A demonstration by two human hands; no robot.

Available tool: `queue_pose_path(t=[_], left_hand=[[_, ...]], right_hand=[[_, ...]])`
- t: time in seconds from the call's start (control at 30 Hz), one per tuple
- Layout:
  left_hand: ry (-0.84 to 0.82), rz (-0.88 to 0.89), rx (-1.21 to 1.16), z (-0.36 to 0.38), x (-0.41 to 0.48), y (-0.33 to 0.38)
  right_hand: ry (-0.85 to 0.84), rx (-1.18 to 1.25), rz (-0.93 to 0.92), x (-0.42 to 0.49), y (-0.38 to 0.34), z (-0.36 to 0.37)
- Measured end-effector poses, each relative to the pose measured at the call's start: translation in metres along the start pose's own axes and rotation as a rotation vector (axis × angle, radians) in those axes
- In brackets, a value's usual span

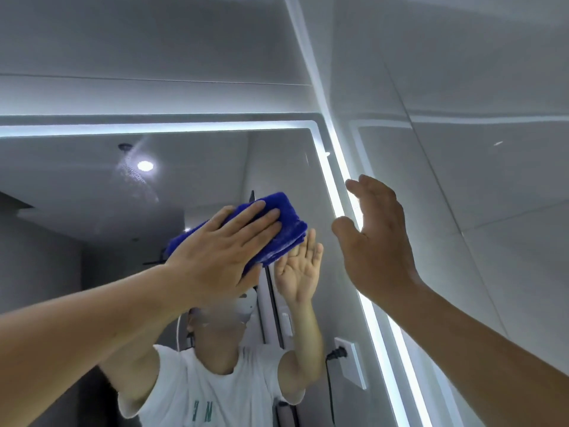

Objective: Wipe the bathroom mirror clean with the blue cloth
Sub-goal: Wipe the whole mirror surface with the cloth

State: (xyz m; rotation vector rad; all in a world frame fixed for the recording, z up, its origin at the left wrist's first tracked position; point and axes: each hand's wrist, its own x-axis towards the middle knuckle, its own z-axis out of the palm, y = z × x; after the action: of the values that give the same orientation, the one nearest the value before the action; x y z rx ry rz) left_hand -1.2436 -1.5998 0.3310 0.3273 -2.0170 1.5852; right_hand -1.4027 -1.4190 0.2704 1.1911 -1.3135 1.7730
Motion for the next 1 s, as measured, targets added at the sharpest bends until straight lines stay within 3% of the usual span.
queue_pose_path(t=[0.13,0.33,0.5,1.0], left_hand=[[-0.009,0.02,0.016,-0.017,0.023,-0.048],[0.055,-0.52,-0.075,-0.033,0.055,-0.129],[0.122,-0.62,-0.066,-0.032,0.051,-0.095],[0.037,-0.098,-0.061,0.015,-0.046,0.105]], right_hand=[[-0.002,-0.03,-0.007,0.009,0.006,-0.005],[0.013,-0.011,-0.048,0.016,0.005,-0.013],[-0.003,0.008,-0.066,0.01,0.0,-0.011],[-0.081,0.046,0.104,-0.099,0.033,0.009]])
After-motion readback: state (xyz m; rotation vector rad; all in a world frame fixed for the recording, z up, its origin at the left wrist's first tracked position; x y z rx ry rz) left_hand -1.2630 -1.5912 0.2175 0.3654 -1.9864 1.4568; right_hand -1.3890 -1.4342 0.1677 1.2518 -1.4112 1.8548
